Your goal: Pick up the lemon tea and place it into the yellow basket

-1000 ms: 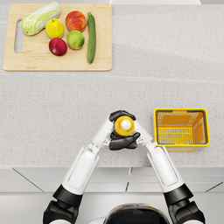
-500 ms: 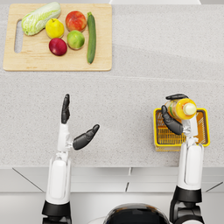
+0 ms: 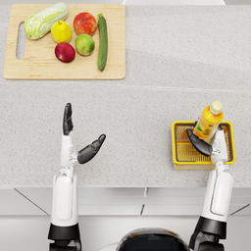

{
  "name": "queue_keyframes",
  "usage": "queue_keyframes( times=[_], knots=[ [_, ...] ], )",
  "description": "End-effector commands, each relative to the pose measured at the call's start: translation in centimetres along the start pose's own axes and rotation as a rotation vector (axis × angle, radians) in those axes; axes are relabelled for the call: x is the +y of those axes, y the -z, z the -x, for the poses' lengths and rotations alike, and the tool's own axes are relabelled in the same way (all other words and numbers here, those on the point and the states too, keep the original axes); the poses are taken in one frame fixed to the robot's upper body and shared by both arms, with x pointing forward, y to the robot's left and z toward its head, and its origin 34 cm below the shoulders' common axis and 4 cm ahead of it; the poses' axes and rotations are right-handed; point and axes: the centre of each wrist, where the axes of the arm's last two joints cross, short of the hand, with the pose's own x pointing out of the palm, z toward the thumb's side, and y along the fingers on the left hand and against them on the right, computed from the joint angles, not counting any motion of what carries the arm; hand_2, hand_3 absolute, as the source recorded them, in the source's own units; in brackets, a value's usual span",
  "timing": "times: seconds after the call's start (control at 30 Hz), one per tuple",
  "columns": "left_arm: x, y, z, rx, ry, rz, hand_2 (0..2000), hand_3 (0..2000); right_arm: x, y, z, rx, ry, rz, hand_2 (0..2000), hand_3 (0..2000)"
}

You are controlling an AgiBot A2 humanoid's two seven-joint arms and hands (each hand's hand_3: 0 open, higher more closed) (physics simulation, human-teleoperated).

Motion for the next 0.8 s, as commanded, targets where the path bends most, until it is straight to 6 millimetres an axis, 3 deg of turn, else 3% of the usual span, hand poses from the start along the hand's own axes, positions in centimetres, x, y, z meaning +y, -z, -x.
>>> queue_keyframes(
  times=[0.03, 0.1, 0.17, 0.23, 0.37, 0.4, 0.43, 0.8],
  knots=[
    [1.4, -0.5, -0.2, -0.007, 0.002, -0.025, 0, 0, 0.3, -1.8, -1.0, 0.01, 0.02, 0.162, 0, 693],
    [3.2, -1.3, 0.0, -0.014, -0.014, -0.058, 0, 0, 0.5, -4.5, -2.2, 0.023, 0.039, 0.376, 0, 40],
    [4.8, -2.8, 1.2, -0.015, -0.056, -0.109, 0, 0, 0.5, -8.0, -2.0, 0.038, 0.071, 0.547, 0, 0],
    [5.9, -3.5, 2.5, -0.008, -0.095, -0.129, 0, 0, 0.4, -9.7, -1.1, 0.043, 0.112, 0.629, 0, 0],
    [5.6, -3.5, 4.1, -0.017, -0.158, -0.129, 0, 0, -0.2, -8.5, 0.7, 0.012, 0.189, 0.598, 0, 0],
    [5.4, -3.0, 3.9, -0.017, -0.152, -0.114, 0, 0, -1.0, -7.7, 0.6, 0.011, 0.183, 0.561, 0, 0],
    [5.1, -2.7, 3.4, -0.016, -0.132, -0.104, 0, 0, -0.2, -7.8, 0.1, 0.018, 0.17, 0.583, 0, 0],
    [5.0, -2.4, 3.8, -0.02, -0.152, -0.094, 0, 0, -0.9, -7.1, 0.6, 0.01, 0.187, 0.548, 0, 0]
  ],
)
